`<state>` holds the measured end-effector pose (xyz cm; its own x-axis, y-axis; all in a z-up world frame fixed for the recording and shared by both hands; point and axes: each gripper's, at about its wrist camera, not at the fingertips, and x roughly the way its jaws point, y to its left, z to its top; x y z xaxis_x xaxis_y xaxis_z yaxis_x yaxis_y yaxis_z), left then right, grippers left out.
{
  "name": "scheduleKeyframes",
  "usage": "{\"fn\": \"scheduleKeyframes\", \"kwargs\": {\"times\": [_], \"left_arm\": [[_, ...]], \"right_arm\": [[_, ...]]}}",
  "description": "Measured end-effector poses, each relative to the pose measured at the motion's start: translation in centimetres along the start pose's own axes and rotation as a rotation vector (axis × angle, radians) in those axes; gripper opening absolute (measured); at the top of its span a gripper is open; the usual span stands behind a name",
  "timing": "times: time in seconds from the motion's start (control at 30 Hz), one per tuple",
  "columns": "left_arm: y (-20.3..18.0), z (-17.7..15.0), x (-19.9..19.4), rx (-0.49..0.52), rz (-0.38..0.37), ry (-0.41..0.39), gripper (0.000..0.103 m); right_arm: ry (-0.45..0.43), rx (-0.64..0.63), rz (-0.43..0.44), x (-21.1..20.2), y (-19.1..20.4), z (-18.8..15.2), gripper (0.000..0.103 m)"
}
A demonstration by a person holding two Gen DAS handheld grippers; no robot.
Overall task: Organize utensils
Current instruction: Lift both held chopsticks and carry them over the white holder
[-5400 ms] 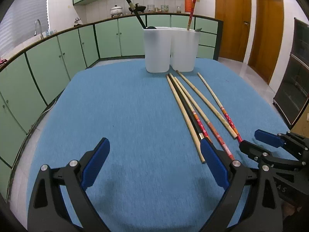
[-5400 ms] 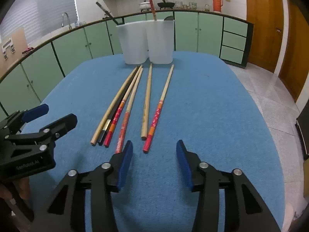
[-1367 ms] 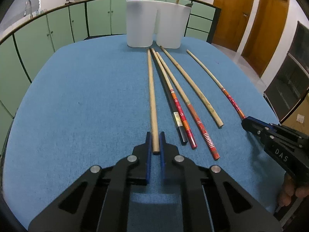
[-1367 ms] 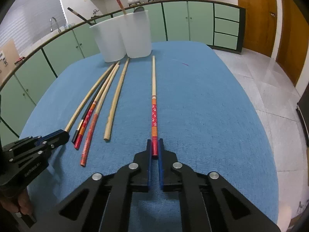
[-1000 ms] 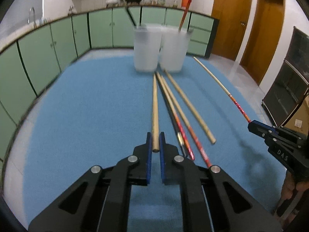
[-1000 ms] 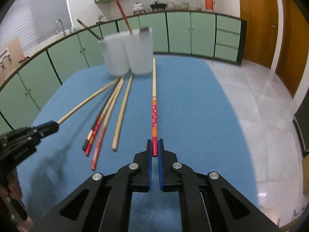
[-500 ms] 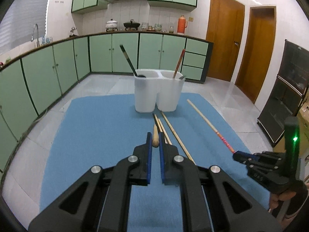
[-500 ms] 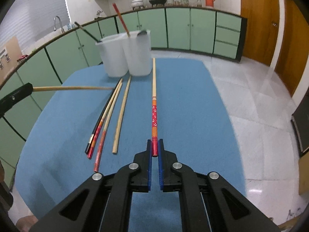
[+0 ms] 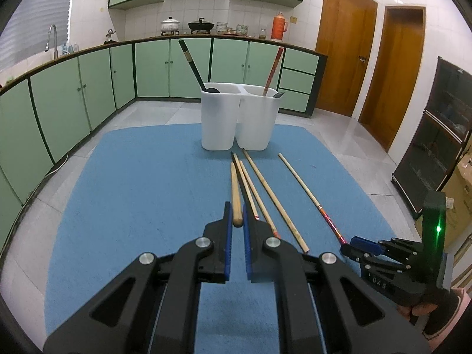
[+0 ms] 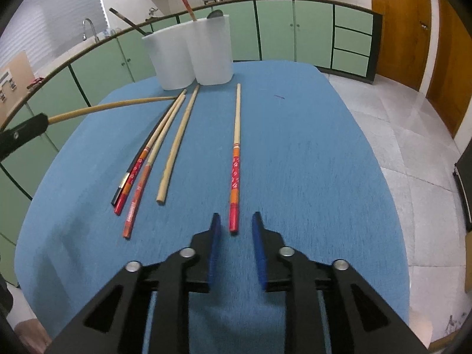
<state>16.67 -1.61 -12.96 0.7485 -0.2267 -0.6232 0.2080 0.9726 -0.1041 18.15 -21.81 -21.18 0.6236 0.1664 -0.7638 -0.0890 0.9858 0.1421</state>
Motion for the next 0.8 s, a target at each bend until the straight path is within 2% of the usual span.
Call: {"fn": "scheduleKeyframes", "kwargs": {"times": [0.17,0.3,0.37,0.43,0.8], "left_arm": [[-0.1,-0.1,0.1,0.008,0.003,0.001,0.006],[-0.1,-0.2,0.1,0.005,0.002,0.003,0.006],[-0.2,-0.2,0.1,0.005,0.002,0.003,0.006],[-0.2,-0.2,0.1,0.005,0.002,0.003,0.006],[0.0,-0.2,0.0,0.003,0.001,-0.001,0.006]], "right_arm": [[-0.016,0.001,-0.006,0.0,0.1,-0.1,0.023],[-0.026,-0.026,-0.047,0.2,0.7,-0.3,0.022],[-0.027,-0.04,-0.075,0.4,1.0,-0.3,0.017],[-0.026,-0.04,-0.08,0.4,0.9,-0.3,0.006],[-0.018,-0.019,-0.044,0.6,0.1,0.2,0.007]]}}
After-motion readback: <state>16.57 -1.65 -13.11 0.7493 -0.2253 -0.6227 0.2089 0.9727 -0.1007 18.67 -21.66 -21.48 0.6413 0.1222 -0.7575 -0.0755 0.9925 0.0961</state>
